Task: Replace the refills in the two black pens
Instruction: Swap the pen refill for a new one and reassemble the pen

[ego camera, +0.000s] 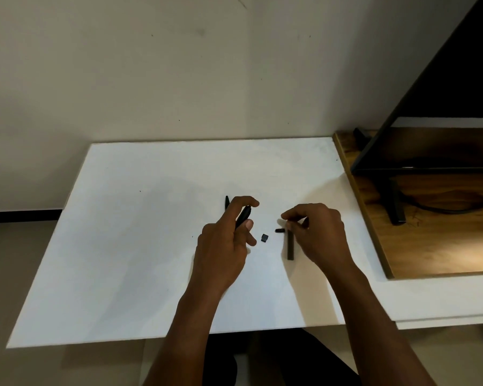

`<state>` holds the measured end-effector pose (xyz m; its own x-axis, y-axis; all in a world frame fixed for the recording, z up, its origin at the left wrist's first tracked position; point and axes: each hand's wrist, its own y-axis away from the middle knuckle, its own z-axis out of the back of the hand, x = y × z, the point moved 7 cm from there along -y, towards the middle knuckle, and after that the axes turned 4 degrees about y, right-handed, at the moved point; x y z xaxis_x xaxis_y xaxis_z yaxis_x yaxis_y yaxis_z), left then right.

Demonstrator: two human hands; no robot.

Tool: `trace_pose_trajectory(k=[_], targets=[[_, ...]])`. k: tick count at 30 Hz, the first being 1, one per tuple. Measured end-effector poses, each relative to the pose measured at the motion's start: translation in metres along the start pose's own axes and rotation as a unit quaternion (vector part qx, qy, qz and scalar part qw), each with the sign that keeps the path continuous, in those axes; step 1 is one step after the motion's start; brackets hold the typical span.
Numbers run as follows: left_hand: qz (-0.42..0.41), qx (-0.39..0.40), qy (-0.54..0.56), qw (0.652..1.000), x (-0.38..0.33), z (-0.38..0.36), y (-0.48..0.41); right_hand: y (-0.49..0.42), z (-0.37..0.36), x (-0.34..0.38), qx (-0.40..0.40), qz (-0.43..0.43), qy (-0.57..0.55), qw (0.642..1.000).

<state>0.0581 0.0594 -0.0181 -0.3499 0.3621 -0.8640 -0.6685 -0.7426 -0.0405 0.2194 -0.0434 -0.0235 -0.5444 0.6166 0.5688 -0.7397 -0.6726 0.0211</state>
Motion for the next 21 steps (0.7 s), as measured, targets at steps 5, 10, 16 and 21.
trace_pose_trajectory(k=[5,10,16,21], targets=[[-0.007,0.001,0.015,1.0,0.0,-0.003,-0.001,0.004,-0.013,0.011,0.041,0.034,0.032,0.998],[0.021,0.0,0.042,0.999,0.007,-0.005,0.0,0.006,-0.021,0.014,0.049,0.048,0.103,0.992],[0.024,0.01,0.042,0.999,0.009,-0.007,0.0,0.002,-0.007,0.014,-0.004,-0.016,-0.206,0.978],[0.021,0.016,0.03,0.999,0.007,-0.009,0.0,0.007,-0.009,0.02,0.044,-0.059,-0.519,0.851]])
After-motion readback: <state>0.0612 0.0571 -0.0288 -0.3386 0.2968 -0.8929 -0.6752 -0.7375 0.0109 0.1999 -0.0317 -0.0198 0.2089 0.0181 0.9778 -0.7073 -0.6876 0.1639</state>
